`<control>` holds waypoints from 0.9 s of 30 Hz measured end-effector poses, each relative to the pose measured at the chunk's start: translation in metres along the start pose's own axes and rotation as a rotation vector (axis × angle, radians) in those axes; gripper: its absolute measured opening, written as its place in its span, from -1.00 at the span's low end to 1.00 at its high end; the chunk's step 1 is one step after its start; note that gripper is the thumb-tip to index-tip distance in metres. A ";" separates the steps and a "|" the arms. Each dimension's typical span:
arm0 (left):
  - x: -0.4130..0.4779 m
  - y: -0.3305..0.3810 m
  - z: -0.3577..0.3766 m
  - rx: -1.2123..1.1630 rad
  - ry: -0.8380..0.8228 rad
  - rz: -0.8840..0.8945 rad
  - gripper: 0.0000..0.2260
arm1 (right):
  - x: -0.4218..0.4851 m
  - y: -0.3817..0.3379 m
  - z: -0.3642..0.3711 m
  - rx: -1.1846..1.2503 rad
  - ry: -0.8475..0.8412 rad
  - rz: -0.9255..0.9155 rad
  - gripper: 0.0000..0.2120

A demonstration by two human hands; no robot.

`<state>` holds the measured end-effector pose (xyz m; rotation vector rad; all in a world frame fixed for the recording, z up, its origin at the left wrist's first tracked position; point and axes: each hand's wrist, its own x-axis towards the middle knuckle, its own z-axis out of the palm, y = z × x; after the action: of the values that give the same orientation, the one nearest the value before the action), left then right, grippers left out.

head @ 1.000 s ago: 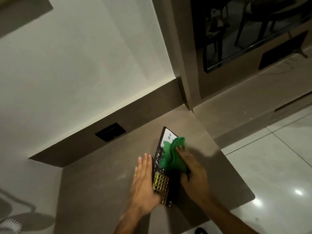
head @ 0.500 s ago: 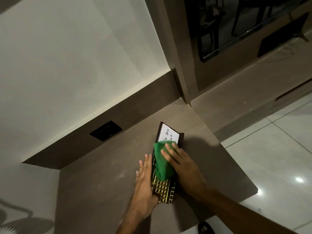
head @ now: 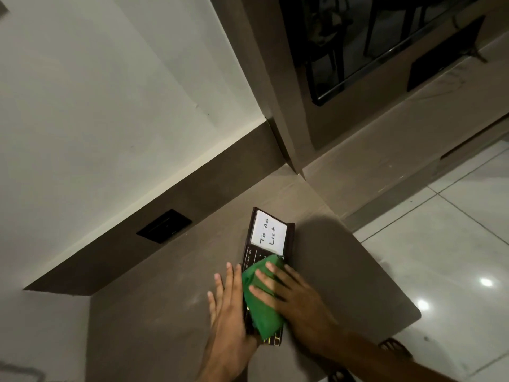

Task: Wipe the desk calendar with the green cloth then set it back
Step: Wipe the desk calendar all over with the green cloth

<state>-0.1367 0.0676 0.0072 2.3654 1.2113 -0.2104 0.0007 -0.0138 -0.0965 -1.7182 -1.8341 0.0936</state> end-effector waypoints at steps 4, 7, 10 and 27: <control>0.000 0.002 -0.002 -0.026 0.005 0.010 0.19 | 0.026 0.022 -0.018 -0.042 0.001 0.128 -0.22; 0.000 0.007 -0.005 -0.069 -0.005 0.019 0.17 | 0.010 0.025 -0.024 -0.016 -0.086 0.281 -0.09; 0.000 0.009 -0.007 -0.126 -0.017 0.026 0.16 | -0.009 -0.001 -0.014 -0.019 -0.104 0.229 -0.13; -0.002 0.001 -0.005 -0.210 -0.035 0.068 0.16 | 0.006 -0.005 -0.013 0.090 0.011 -0.001 -0.33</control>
<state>-0.1370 0.0679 0.0126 2.2073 1.0792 -0.0961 0.0029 -0.0132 -0.0814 -1.6533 -1.7956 0.1637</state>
